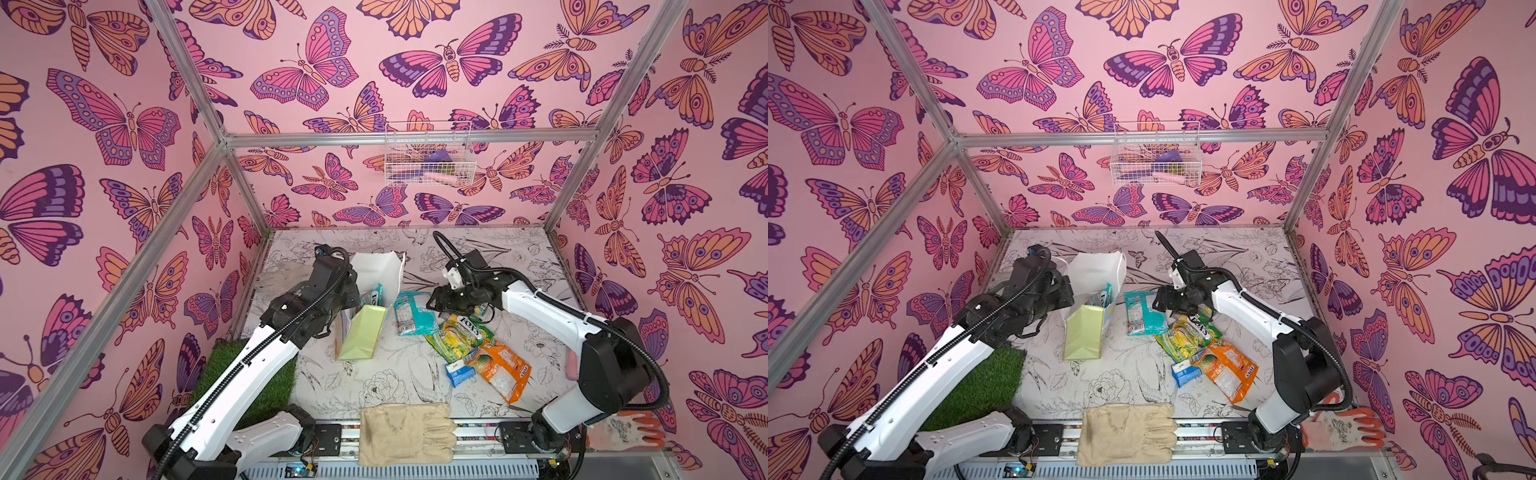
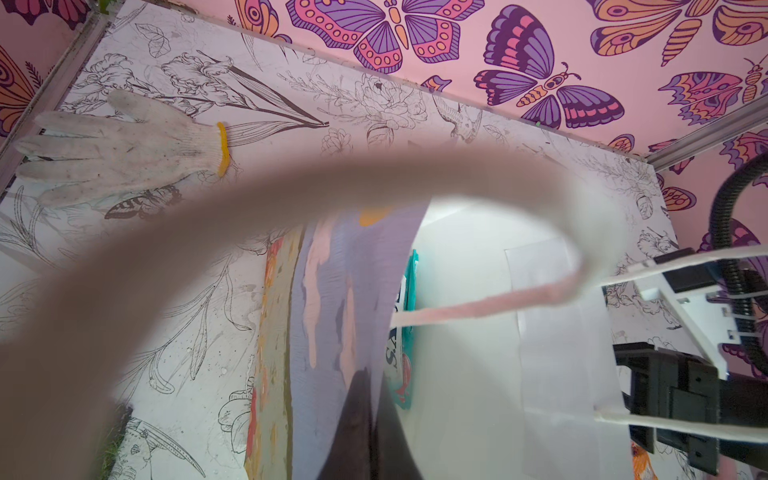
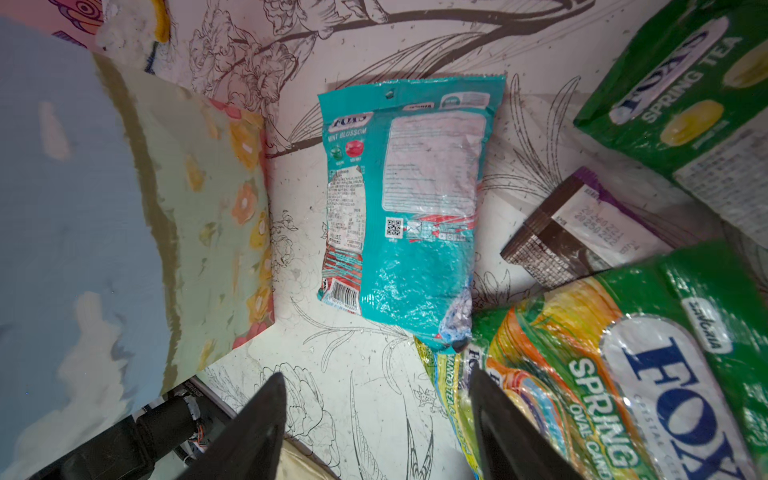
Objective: Place the snacks into the paper bag
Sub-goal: 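Lower the right gripper and grasp the second teal Fox's packet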
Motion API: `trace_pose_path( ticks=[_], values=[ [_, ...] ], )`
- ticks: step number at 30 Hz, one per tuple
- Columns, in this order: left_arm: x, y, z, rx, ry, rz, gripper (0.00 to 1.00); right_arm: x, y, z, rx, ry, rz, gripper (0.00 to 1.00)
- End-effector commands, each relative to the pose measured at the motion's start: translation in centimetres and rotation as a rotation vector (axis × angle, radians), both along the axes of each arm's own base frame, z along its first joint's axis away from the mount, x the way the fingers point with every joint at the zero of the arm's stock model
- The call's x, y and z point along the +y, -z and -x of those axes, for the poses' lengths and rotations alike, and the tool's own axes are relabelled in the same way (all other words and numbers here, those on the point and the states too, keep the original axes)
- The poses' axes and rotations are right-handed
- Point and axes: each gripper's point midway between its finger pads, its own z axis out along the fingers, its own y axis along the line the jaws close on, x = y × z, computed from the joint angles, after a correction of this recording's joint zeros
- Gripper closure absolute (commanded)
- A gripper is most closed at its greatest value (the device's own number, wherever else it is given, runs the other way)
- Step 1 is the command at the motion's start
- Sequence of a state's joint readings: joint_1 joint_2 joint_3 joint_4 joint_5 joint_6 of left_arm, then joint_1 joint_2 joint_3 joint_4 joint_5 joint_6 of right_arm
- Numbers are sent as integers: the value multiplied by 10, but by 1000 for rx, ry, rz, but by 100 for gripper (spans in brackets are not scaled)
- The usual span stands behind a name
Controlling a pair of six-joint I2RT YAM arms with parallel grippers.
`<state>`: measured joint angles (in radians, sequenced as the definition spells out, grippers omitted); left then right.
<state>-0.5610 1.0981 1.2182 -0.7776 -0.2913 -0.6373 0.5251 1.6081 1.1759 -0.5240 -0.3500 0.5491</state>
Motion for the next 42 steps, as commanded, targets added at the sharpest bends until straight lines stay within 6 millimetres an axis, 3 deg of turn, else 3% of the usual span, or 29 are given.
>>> trace_pose_path(
  ticks=[1, 29, 42],
  values=[
    [1, 1, 1, -6, 3, 10, 100, 2, 7, -7, -12, -24, -8, 30],
    [3, 2, 3, -12, 0, 15, 100, 7, 74, -24, 36, -7, -103, 30],
    [2, 1, 4, -11, 8, 20, 100, 12, 92, -23, 72, 7, -129, 31]
  ],
)
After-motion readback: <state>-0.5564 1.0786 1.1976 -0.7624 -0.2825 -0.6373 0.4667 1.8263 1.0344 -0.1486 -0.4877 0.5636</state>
